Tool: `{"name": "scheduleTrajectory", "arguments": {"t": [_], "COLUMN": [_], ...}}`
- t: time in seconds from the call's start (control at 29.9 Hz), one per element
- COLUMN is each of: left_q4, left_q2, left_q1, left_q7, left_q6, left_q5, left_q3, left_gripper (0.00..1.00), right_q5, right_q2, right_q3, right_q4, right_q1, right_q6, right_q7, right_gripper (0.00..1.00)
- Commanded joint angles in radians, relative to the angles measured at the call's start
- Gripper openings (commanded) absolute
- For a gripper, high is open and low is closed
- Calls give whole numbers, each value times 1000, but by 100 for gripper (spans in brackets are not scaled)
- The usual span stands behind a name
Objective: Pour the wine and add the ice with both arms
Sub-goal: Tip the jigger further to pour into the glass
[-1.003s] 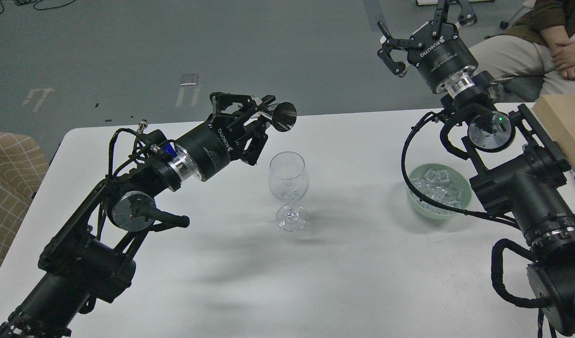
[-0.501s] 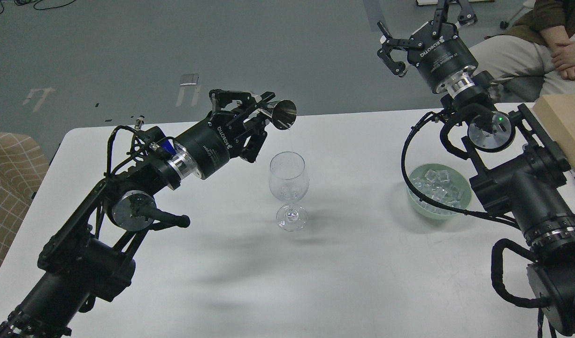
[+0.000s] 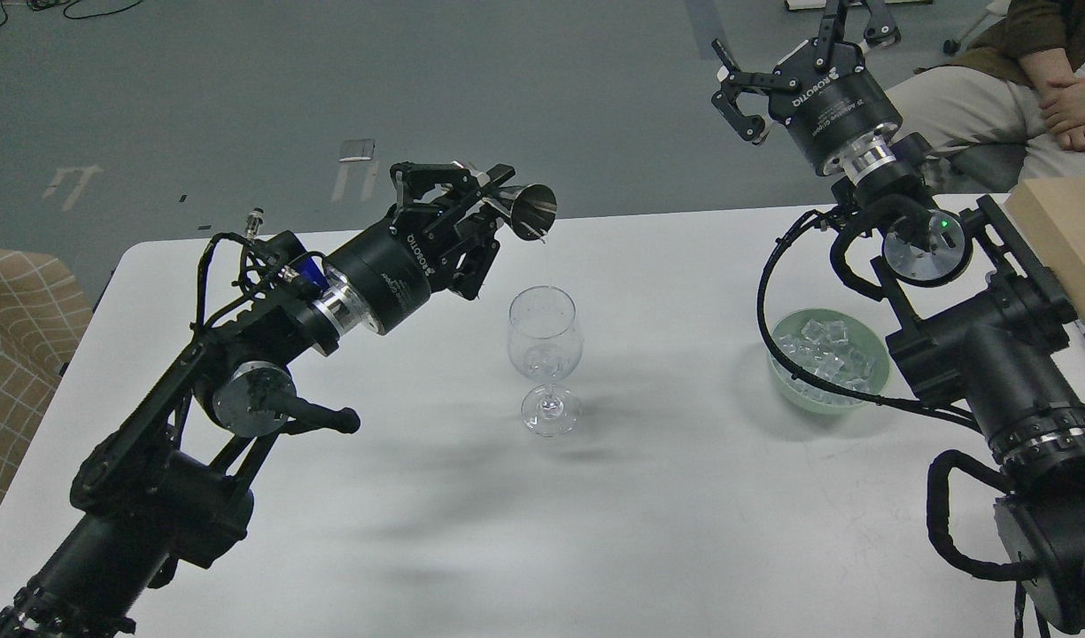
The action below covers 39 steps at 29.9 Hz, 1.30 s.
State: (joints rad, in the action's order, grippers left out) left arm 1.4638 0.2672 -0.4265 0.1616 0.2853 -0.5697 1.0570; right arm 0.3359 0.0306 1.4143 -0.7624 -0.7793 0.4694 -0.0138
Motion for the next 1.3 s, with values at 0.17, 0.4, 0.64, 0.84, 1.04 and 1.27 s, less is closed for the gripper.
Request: {"name": "scheduleTrajectory", "arguments": {"t": [0.17,0.4,0.64,0.84,1.04,1.27], "left_q4": [1,1,1,1,13,29], "left_q2": [0,0,0,0,-3,3], "left_q1": [2,2,5,5,6,6], "left_q7": [-42,-63,-97,-119,-132,-143], "left_q6": [0,-2,0,0,0,0], "left_q5": [-44,-50,-91,-96,-127,-130], "left_q3": [0,-3,-3,-3,-3,-5], "left_gripper": [0,0,0,0,0,0], "right_q5": [0,0,0,0,0,-2], "right_q2": [0,2,0,0,0,2], "right_q3": [0,0,0,0,0,0], "right_q4": [0,-2,0,-2,0,0], "right_q1": [0,-1,-1,-1,-1,-1], "right_q6": [0,0,0,0,0,0], "right_q7": [0,0,0,0,0,0], "right_gripper": [100,100,100,100,100,100]}}
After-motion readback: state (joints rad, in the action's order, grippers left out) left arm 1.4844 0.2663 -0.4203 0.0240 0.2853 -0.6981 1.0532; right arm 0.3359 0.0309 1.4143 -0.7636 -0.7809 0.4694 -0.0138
